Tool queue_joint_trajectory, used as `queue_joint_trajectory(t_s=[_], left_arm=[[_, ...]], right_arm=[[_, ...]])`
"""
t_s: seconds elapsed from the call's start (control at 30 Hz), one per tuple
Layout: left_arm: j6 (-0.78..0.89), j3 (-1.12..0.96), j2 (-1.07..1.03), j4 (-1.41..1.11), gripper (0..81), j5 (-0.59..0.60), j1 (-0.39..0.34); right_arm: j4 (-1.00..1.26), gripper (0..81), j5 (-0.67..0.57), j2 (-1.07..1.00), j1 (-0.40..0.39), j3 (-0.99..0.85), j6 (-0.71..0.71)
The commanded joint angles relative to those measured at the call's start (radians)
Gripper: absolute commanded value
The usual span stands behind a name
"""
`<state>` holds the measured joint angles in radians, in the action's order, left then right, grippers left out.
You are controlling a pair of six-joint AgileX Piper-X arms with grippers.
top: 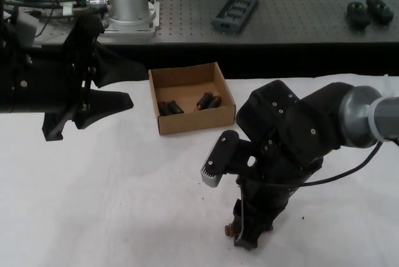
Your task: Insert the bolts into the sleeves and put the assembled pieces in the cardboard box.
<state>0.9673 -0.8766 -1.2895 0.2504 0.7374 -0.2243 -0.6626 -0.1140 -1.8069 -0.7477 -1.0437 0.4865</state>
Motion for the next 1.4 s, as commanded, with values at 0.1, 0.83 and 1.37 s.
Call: queue_joint_trajectory(t_s=[0.1, 0.83, 1.37], left_arm=[[-0.01, -0.005, 0.012, -0.012, 38.6, 0.01, 0.003], [-0.01, -0.005, 0.012, -0.012, 38.6, 0.011, 0.003], [-0.01, -0.005, 0.012, -0.012, 38.6, 0.023, 0.003]], right_arm=[[-0.001, 27.1, -0.007, -0.011, 0.0, 0.022, 0.003], [0.215, 4.3, -0.253, -0.011, -0.012, 0.021, -1.076], [0.496, 44.2, -0.273, -0.011, -0.055, 0.016, -1.383]])
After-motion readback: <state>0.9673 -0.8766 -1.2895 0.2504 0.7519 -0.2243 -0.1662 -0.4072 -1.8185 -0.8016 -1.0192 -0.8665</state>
